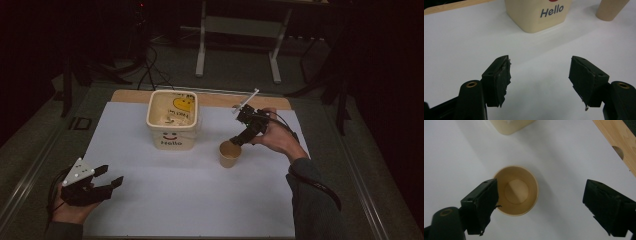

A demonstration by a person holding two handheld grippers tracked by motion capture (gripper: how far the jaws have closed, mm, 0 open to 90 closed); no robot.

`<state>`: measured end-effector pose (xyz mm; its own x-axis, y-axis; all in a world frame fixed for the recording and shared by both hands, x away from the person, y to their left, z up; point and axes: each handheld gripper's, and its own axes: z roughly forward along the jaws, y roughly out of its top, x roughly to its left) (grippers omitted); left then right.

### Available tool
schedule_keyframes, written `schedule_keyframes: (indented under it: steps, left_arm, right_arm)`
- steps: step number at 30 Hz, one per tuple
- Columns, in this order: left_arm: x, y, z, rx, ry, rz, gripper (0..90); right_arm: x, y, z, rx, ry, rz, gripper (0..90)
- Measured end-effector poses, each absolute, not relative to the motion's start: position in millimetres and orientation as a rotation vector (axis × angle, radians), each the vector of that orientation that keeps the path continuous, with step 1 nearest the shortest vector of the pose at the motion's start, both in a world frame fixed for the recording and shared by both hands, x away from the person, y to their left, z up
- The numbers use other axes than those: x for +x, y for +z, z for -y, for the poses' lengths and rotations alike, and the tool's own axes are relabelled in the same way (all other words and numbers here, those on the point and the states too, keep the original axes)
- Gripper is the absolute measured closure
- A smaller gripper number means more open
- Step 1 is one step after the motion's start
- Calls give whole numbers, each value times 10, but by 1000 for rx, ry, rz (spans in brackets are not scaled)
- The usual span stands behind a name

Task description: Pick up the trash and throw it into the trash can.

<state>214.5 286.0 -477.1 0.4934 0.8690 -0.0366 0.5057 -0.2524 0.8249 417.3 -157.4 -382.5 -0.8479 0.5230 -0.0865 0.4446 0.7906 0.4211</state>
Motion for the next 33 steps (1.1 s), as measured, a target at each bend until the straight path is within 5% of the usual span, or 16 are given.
schedule_keyframes:
  steps: [33]
  left_arm:
    - [2146,-4773,-2870,1909,550,-1140,331]
  right_arm:
    - [4245,-4248,1307,789,403,-2963,93]
